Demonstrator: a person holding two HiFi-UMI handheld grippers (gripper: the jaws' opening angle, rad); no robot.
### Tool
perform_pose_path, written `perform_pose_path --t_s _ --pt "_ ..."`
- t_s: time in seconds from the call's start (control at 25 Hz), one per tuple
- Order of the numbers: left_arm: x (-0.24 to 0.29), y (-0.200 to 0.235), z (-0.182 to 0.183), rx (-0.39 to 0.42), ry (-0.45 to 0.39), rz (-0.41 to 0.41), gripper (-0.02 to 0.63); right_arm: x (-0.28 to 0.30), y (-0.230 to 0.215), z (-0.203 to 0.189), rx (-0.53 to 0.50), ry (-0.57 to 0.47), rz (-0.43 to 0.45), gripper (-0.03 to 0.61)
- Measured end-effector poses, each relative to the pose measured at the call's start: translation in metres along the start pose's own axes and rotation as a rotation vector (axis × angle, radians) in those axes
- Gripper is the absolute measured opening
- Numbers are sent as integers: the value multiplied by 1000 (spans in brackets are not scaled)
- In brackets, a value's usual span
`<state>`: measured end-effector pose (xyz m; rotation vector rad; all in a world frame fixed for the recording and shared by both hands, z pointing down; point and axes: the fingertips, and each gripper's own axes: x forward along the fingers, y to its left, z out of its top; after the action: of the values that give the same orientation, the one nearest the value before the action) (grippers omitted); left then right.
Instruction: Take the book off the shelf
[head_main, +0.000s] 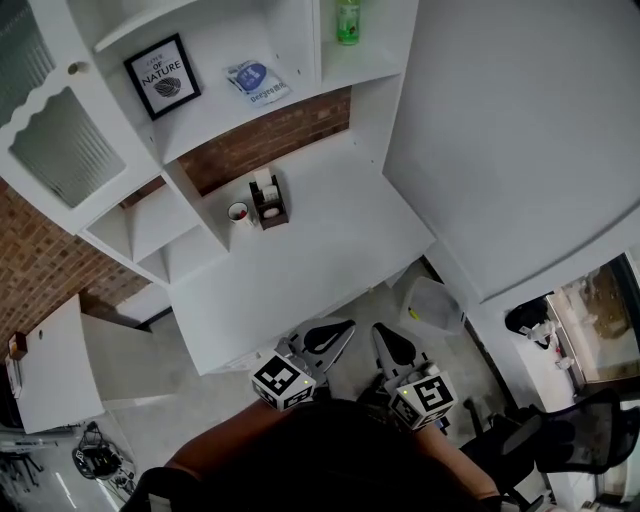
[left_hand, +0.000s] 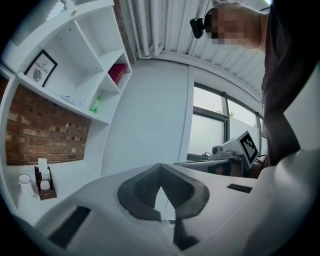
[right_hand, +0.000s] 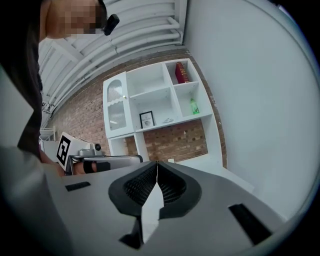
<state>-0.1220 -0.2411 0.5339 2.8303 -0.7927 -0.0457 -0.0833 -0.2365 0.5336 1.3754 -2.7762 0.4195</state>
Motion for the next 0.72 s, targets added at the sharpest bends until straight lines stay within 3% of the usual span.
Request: perform_pose_path --t_s 0.32,0.48,0.72 --pt "40 55 15 20 -13 105 8 58 -41 21 -13 1 138 17" --pt "81 84 35 -21 -64 177 8 83 -91 49 -53 -8 198 17" --pt "152 121 67 11 -117 270 8 114 -173 93 -93 -16 271 18"
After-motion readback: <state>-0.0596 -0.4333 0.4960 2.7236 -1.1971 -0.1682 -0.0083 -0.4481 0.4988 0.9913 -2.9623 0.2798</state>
